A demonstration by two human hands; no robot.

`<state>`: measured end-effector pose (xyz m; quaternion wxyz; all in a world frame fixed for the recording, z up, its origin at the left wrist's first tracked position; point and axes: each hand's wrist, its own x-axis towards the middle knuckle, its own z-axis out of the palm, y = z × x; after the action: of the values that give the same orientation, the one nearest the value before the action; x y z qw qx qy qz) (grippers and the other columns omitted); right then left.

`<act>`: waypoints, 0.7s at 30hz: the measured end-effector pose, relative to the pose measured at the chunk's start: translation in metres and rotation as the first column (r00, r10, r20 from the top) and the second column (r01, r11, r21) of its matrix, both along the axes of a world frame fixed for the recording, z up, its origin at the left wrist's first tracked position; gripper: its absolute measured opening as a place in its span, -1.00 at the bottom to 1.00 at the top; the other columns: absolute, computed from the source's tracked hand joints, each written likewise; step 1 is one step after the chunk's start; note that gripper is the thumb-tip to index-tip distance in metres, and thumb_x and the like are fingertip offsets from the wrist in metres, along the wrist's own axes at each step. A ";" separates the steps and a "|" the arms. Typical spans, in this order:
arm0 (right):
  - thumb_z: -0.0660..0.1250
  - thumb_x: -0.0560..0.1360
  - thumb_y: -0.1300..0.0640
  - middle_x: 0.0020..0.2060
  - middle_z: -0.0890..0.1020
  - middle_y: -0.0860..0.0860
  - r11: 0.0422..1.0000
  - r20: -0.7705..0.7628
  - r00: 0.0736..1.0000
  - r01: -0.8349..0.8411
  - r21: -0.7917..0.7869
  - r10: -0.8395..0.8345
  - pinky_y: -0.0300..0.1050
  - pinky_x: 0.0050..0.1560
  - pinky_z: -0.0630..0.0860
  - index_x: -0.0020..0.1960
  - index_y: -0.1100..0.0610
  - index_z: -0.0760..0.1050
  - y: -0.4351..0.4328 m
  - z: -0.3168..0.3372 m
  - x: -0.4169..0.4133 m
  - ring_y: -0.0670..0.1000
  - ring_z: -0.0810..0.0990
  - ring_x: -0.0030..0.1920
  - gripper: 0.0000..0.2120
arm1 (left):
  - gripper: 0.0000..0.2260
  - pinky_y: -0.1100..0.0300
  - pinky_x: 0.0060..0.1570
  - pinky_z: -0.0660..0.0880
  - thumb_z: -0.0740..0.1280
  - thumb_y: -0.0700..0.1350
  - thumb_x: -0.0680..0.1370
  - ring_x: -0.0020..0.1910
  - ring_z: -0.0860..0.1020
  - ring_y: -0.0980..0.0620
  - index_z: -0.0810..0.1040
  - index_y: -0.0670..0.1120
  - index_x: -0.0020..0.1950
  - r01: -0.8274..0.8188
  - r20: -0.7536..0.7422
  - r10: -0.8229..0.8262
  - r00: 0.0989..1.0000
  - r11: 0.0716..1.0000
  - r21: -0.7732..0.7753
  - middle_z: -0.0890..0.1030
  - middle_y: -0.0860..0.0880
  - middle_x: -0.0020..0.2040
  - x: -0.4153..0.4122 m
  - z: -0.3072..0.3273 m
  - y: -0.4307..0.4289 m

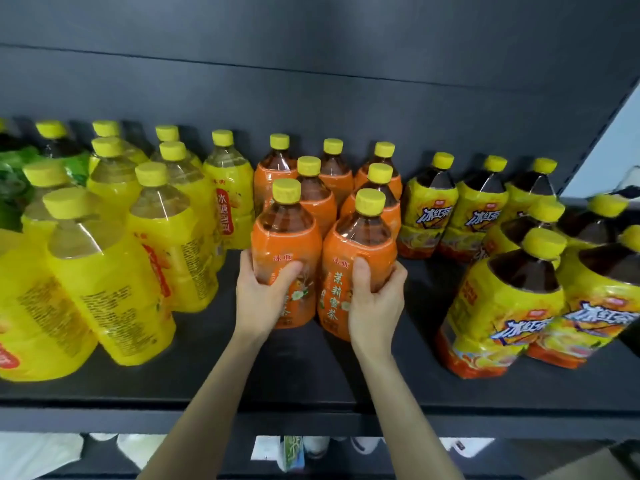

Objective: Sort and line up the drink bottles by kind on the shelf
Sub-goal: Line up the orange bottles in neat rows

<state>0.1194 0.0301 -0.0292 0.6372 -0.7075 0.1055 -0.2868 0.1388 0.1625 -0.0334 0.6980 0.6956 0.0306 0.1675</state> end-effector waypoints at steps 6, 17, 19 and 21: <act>0.20 0.23 -0.50 0.20 0.50 -0.06 1.000 -0.053 0.999 0.009 0.003 -0.009 0.13 0.23 0.51 0.27 -0.06 0.26 -0.003 0.006 0.015 -0.01 0.52 0.20 -0.23 | -0.38 0.34 -0.08 0.45 0.43 0.17 0.31 0.04 0.52 0.23 0.28 0.14 0.30 0.087 0.013 -0.087 0.996 0.996 0.002 0.49 0.17 0.11 0.013 0.005 -0.003; 0.20 0.38 -0.45 0.43 0.34 0.00 0.977 -0.178 0.983 -0.071 -0.201 0.035 0.12 0.39 0.32 0.53 -0.03 0.09 -0.016 0.010 -0.002 0.04 0.33 0.41 -0.13 | -0.29 0.12 0.16 0.47 0.36 0.26 0.40 0.21 0.50 0.08 0.25 0.05 0.47 0.092 -0.102 -0.075 0.992 0.980 0.177 0.50 0.06 0.28 -0.008 0.007 0.004; 0.26 0.49 -0.27 0.45 0.32 0.01 0.948 -0.188 0.982 -0.085 -0.306 0.027 0.08 0.39 0.33 0.54 -0.01 0.07 -0.020 0.004 -0.016 0.03 0.31 0.42 -0.25 | -0.40 0.28 0.10 0.43 0.35 0.13 0.48 0.18 0.48 0.16 0.28 0.01 0.46 0.063 -0.083 -0.042 0.996 0.961 0.268 0.49 0.12 0.22 -0.025 0.002 0.007; 0.30 0.53 -0.10 0.41 0.38 0.04 0.925 -0.148 0.989 -0.058 -0.375 0.002 0.11 0.35 0.39 0.50 0.06 0.20 -0.022 -0.005 -0.031 0.05 0.38 0.38 -0.38 | -0.55 0.42 0.00 0.43 0.36 -0.03 0.52 0.11 0.53 0.17 0.40 -0.08 0.38 0.005 -0.049 0.012 0.999 0.944 0.331 0.54 0.11 0.13 -0.044 -0.004 0.012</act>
<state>0.0880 0.0084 -0.0338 0.4837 -0.8375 0.0833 -0.2401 0.0947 0.1745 -0.0370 0.5701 0.8067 0.0210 0.1540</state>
